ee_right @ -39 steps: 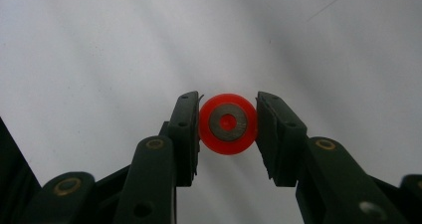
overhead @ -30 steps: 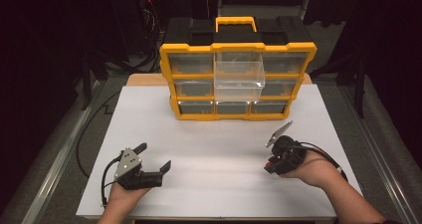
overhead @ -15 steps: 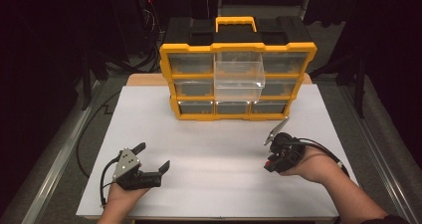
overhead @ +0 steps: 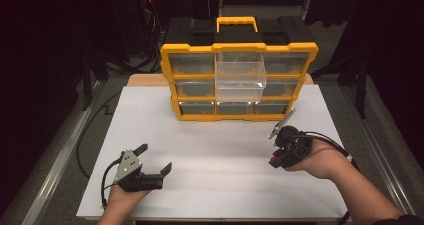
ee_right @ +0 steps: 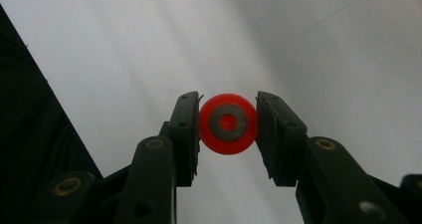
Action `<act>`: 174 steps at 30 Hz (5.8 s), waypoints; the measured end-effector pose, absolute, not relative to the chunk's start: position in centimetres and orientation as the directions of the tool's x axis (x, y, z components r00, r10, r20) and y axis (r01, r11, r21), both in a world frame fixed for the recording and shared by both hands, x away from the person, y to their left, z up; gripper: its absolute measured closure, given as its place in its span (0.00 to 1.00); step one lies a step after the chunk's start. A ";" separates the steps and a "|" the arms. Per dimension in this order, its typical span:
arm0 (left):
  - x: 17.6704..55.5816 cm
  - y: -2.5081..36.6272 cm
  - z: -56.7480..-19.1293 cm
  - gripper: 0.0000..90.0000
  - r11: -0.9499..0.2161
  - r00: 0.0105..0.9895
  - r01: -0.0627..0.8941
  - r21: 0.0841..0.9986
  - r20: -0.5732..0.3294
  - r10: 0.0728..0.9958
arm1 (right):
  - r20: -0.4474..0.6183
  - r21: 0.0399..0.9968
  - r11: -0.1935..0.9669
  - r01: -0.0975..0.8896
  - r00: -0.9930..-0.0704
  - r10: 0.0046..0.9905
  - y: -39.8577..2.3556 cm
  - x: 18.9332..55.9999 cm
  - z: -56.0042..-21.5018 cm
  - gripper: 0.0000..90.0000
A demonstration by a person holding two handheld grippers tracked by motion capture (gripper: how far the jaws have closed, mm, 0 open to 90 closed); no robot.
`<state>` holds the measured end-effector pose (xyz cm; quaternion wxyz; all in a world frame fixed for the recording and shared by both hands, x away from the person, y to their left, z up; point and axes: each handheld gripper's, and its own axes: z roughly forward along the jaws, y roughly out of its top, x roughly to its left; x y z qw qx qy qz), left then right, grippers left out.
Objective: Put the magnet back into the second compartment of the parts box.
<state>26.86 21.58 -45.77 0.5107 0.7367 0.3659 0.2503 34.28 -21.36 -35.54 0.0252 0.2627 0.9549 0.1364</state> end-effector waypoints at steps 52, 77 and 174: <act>26.8 21.5 -45.8 0.00 -0.200 0.618 0.284 0.938 -0.020 0.786 | 0.036 0.251 0.867 0.430 -0.899 0.436 -20.1 34.8 -27.8 0.72; 26.6 21.3 -45.9 0.01 -0.215 0.630 0.276 0.937 -0.008 0.776 | 0.005 0.267 0.879 0.395 -0.913 0.409 -19.5 35.1 -23.5 0.72; 26.4 21.2 -46.0 0.01 -0.218 0.653 0.275 0.936 -0.015 0.757 | -0.114 0.250 0.898 0.362 -0.910 0.399 -10.4 44.6 -13.8 0.72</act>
